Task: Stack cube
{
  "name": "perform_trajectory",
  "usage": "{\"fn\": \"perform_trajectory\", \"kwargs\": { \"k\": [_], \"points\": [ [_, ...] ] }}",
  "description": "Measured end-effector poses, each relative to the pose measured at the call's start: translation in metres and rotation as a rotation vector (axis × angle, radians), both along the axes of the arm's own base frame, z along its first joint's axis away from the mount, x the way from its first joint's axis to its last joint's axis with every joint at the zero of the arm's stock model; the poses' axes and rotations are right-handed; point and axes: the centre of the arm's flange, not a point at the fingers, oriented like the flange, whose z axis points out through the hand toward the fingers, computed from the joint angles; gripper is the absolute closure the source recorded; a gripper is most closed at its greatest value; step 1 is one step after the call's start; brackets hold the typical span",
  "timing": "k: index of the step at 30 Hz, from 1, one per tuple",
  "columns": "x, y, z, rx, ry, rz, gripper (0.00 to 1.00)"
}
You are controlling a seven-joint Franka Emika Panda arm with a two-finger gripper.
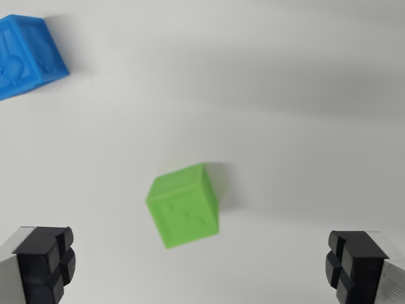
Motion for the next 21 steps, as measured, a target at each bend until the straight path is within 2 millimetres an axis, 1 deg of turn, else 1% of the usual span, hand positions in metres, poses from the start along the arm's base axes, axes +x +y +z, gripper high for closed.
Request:
{"fn": "perform_trajectory", "kwargs": {
  "k": [21],
  "points": [
    [0.011,0.057,-0.049,0.000,-0.005,0.143,0.00]
  ]
}}
